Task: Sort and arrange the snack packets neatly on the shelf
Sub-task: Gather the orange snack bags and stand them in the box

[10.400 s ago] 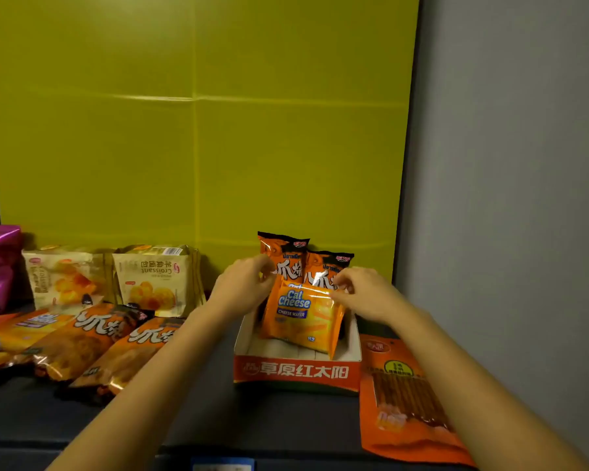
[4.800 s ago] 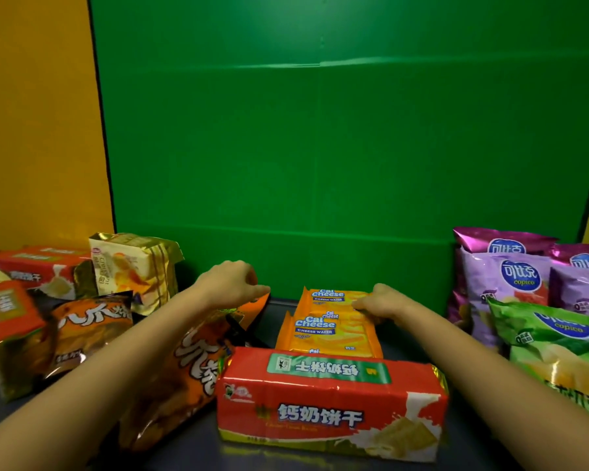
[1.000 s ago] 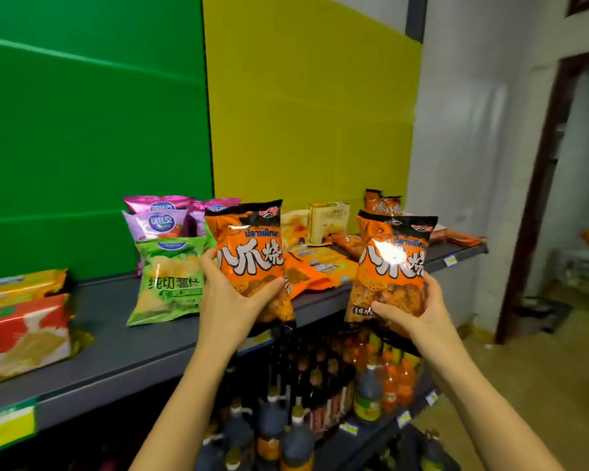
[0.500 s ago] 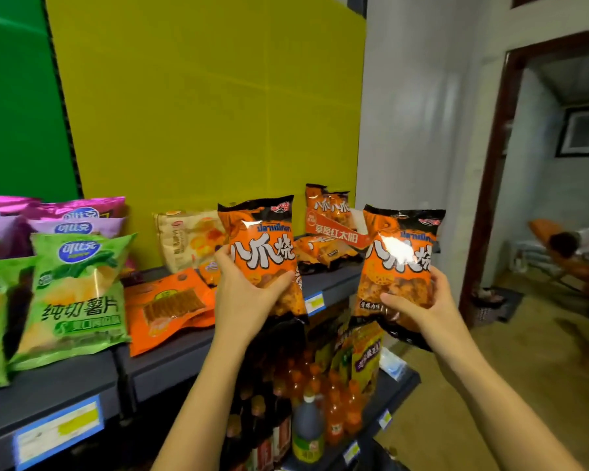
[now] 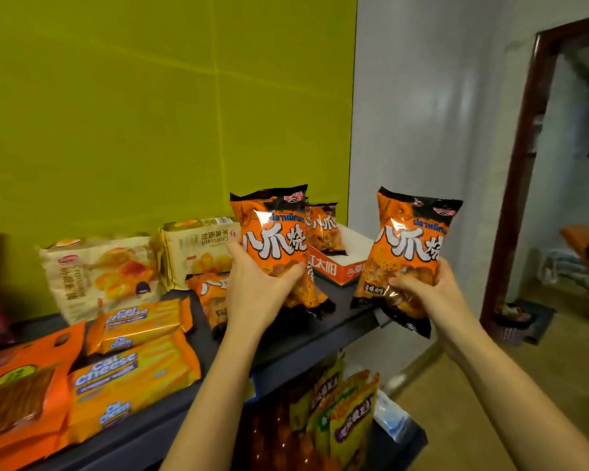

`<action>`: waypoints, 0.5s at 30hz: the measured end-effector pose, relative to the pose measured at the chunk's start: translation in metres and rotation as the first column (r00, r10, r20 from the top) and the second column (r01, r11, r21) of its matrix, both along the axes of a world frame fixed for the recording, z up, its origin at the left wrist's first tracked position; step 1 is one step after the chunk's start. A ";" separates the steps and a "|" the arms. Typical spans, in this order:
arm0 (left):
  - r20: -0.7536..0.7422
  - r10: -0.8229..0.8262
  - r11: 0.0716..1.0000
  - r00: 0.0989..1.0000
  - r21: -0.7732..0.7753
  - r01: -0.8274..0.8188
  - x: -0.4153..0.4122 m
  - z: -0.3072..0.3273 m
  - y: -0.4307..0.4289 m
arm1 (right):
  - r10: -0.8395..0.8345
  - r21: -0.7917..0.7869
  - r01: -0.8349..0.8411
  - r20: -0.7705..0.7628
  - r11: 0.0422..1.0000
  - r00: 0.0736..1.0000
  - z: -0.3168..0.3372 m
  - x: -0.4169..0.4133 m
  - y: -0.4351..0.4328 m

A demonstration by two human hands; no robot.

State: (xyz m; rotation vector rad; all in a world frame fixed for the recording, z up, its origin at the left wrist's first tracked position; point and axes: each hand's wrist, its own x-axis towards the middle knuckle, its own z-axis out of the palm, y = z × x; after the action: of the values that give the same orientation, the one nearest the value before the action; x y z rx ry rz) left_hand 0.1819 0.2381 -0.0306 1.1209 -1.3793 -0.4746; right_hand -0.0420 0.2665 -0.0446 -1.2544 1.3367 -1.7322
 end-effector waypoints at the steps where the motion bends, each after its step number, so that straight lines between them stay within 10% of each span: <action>1: 0.008 0.019 1.000 1.000 0.003 -0.019 -0.008 0.001 -0.008 | 0.008 -0.001 -0.008 0.000 1.000 1.000 0.001 -0.008 -0.014; 15: -0.049 0.230 0.967 0.972 -0.105 -0.234 -0.130 0.035 -0.110 | 0.382 -0.038 -0.381 0.048 0.924 0.923 0.030 -0.123 -0.205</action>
State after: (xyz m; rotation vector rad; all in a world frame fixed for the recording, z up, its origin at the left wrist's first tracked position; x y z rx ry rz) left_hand 0.0521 0.1276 0.0040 1.1601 -1.2091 -0.2452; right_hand -0.1649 0.0616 -0.0149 -1.3675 0.9596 -1.4997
